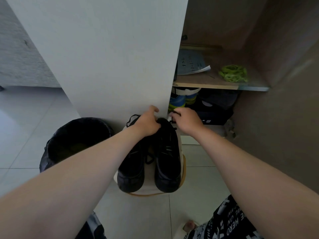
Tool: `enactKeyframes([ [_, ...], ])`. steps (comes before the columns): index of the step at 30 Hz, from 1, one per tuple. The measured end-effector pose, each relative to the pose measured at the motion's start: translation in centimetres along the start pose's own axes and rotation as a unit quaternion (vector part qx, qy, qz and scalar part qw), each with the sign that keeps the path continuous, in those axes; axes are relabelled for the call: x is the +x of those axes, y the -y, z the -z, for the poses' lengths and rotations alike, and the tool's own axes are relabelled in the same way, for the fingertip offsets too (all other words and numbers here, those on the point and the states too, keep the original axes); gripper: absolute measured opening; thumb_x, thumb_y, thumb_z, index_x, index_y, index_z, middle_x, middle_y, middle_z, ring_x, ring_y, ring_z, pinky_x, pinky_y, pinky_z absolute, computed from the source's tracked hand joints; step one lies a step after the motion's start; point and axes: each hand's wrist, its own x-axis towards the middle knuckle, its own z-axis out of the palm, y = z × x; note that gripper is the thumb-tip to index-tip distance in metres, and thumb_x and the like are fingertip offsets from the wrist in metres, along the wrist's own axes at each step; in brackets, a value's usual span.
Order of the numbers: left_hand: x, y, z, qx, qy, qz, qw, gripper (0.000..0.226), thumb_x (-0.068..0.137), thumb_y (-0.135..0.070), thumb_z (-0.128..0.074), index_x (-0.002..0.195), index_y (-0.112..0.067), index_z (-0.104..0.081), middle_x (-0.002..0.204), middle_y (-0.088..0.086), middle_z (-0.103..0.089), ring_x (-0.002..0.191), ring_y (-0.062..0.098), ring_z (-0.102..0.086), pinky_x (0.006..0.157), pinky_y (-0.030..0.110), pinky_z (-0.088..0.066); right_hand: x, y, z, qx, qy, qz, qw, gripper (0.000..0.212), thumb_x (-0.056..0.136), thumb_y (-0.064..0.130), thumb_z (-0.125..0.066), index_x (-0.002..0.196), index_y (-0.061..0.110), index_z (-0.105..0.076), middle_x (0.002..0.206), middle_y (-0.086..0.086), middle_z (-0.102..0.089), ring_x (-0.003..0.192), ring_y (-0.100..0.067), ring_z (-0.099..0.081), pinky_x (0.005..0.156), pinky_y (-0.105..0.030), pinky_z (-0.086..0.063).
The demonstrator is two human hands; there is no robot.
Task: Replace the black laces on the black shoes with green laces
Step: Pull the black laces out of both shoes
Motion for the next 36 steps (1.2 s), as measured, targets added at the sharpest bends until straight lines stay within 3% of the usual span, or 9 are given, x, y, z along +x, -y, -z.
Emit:
enactKeyframes([
  [5,-0.2,0.1,0.3,0.151,0.126,-0.005,0.98,0.06,0.088,-0.009,-0.059,0.145,-0.014,-0.042,0.133,0.004,-0.057,0.122,0.022,-0.054,0.095,0.024,-0.043,0.3,0.2,1.1,0.106,-0.044,-0.044,0.992,0.035,0.104,0.011,-0.037,0.127,0.014,-0.063,0.117,0.001,-0.066,0.106,-0.016,-0.06,0.098,-0.036,-0.05],
  [12,-0.2,-0.3,2.3,0.313,0.08,-0.05,0.945,0.014,0.09,-0.027,-0.058,0.094,-0.017,-0.066,0.108,0.009,-0.067,0.106,0.03,-0.062,0.082,0.031,-0.048,0.1,-0.2,0.5,-0.135,0.032,-0.084,0.987,0.053,0.094,0.02,-0.057,0.145,0.017,-0.043,0.145,-0.013,-0.043,0.134,-0.034,-0.039,0.108,-0.044,-0.038],
  [15,-0.2,-0.8,4.2,0.291,0.065,-0.07,0.952,0.017,0.087,-0.034,-0.062,0.081,-0.02,-0.069,0.089,0.002,-0.067,0.092,0.024,-0.063,0.07,0.026,-0.041,0.0,0.3,-0.5,-0.185,0.03,-0.059,0.98,0.062,0.089,0.024,-0.065,0.144,0.02,-0.037,0.141,-0.014,-0.041,0.131,-0.035,-0.039,0.105,-0.045,-0.038],
  [21,-0.6,-0.8,6.7,0.233,-0.123,-0.097,0.96,0.028,0.095,-0.044,-0.053,0.09,-0.021,-0.068,0.084,-0.004,-0.061,0.086,0.021,-0.057,0.069,0.028,-0.038,-0.3,0.9,-2.5,-0.147,0.172,0.024,0.974,0.036,0.082,0.012,-0.066,0.115,0.026,-0.073,0.119,-0.001,-0.065,0.111,-0.021,-0.061,0.092,-0.029,-0.05],
  [23,-0.4,-0.6,7.2,0.205,-0.201,-0.114,0.951,0.026,0.098,-0.045,-0.051,0.093,-0.024,-0.066,0.087,-0.004,-0.066,0.085,0.022,-0.059,0.076,0.031,-0.039,0.0,0.9,-2.7,-0.16,0.119,0.036,0.979,0.007,0.085,0.017,-0.072,0.09,0.018,-0.077,0.099,-0.004,-0.071,0.097,-0.024,-0.066,0.083,-0.032,-0.054],
  [25,-0.1,0.0,7.2,0.22,-0.258,-0.163,0.926,0.021,0.097,-0.042,-0.055,0.097,-0.025,-0.066,0.092,-0.004,-0.069,0.091,0.023,-0.061,0.086,0.035,-0.036,0.4,0.6,-2.5,-0.148,0.075,0.03,0.986,0.027,0.089,0.023,-0.072,0.069,0.006,-0.067,0.073,-0.007,-0.064,0.076,-0.026,-0.063,0.063,-0.032,-0.049],
  [29,-0.5,0.7,6.1,0.257,-0.325,-0.255,0.874,0.024,0.085,-0.021,-0.066,0.108,-0.02,-0.064,0.107,0.004,-0.059,0.103,0.028,-0.052,0.089,0.04,-0.038,0.4,0.2,-1.9,-0.112,0.054,-0.02,0.992,0.033,0.094,0.029,-0.067,0.078,0.001,-0.071,0.066,-0.005,-0.058,0.072,-0.024,-0.059,0.052,-0.031,-0.032],
  [32,-1.0,-0.2,4.3,0.22,-0.194,-0.292,0.91,0.014,0.084,-0.017,-0.061,0.095,-0.02,-0.067,0.097,0.003,-0.066,0.092,0.029,-0.061,0.079,0.037,-0.049,0.6,0.4,-1.5,-0.063,0.037,-0.046,0.996,0.032,0.1,0.033,-0.057,0.089,0.01,-0.076,0.083,-0.004,-0.068,0.086,-0.024,-0.064,0.066,-0.03,-0.042],
  [36,-0.8,-0.3,1.1,0.272,0.037,-0.149,0.95,0.02,0.09,-0.03,-0.059,0.1,-0.019,-0.073,0.105,0.002,-0.069,0.099,0.025,-0.063,0.084,0.034,-0.053,0.9,1.3,-0.9,0.035,-0.014,-0.103,0.994,0.043,0.103,0.033,-0.044,0.076,0.018,-0.072,0.081,-0.004,-0.068,0.079,-0.024,-0.063,0.069,-0.032,-0.046],
])
